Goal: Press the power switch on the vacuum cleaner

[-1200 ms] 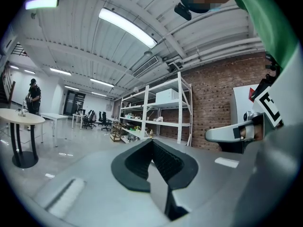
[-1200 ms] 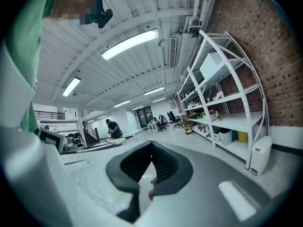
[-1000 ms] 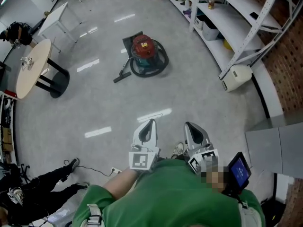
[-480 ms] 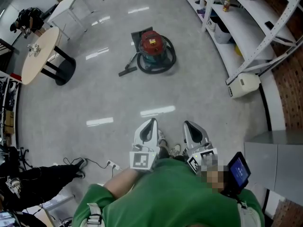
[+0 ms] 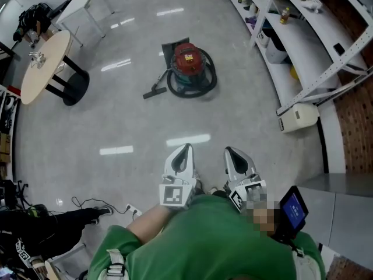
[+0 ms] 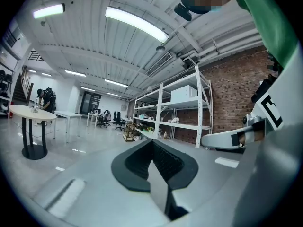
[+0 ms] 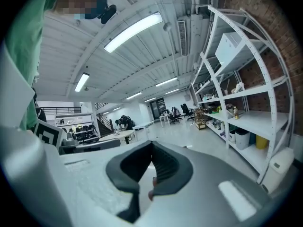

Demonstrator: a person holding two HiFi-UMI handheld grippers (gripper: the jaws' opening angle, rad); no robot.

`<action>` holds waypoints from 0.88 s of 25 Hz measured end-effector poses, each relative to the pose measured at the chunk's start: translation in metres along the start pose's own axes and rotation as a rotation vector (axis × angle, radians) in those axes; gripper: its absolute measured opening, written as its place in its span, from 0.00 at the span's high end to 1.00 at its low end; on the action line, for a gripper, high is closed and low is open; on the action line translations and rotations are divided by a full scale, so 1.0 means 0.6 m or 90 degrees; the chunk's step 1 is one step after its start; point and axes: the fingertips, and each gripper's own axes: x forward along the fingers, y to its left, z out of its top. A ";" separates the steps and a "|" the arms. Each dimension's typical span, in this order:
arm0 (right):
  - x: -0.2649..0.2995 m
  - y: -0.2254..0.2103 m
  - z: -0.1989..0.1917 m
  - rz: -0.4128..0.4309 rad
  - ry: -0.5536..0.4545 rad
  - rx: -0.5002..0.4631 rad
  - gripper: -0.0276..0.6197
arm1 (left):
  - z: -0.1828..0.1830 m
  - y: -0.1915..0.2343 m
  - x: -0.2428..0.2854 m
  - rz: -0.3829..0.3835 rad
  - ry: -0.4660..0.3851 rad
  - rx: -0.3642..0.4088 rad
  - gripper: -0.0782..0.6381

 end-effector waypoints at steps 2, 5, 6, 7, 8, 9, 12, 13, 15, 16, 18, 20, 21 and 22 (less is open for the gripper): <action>0.032 -0.002 0.007 -0.001 0.001 -0.006 0.95 | 0.004 0.022 0.021 -0.001 -0.005 -0.002 0.88; 0.080 -0.003 0.014 -0.006 0.005 -0.012 0.95 | 0.008 0.057 0.048 -0.002 -0.007 -0.003 0.88; 0.095 -0.002 0.015 -0.008 0.006 -0.013 0.95 | 0.009 0.070 0.055 -0.002 -0.007 -0.003 0.88; 0.109 -0.001 0.016 -0.009 0.008 -0.015 0.95 | 0.009 0.082 0.062 -0.002 -0.007 -0.003 0.88; 0.123 0.001 0.018 -0.010 0.008 -0.017 0.95 | 0.010 0.093 0.068 -0.001 -0.007 -0.004 0.88; 0.135 0.002 0.020 -0.010 0.009 -0.020 0.95 | 0.012 0.104 0.074 0.000 -0.008 -0.004 0.88; 0.165 0.000 0.028 -0.007 0.010 -0.026 0.95 | 0.017 0.129 0.092 0.005 -0.007 0.001 0.88; 0.174 -0.002 0.030 -0.005 0.010 -0.027 0.95 | 0.017 0.136 0.098 0.008 -0.005 0.001 0.88; 0.192 -0.009 0.033 0.000 0.011 -0.029 0.95 | 0.015 0.147 0.113 0.016 0.001 -0.001 0.88; 0.202 -0.014 0.035 0.003 0.012 -0.030 0.95 | 0.014 0.152 0.123 0.020 0.003 -0.002 0.88; 0.223 -0.028 0.037 0.011 0.015 -0.030 0.95 | 0.012 0.159 0.143 0.027 0.004 0.001 0.88; 0.245 -0.045 0.039 0.019 0.021 -0.027 0.95 | 0.012 0.164 0.165 0.035 0.004 0.005 0.88; 0.256 -0.055 0.041 0.024 0.023 -0.025 0.95 | 0.012 0.166 0.177 0.040 0.006 0.004 0.88; 0.268 -0.067 0.044 0.029 0.022 -0.024 0.95 | 0.012 0.166 0.192 0.046 0.007 0.004 0.88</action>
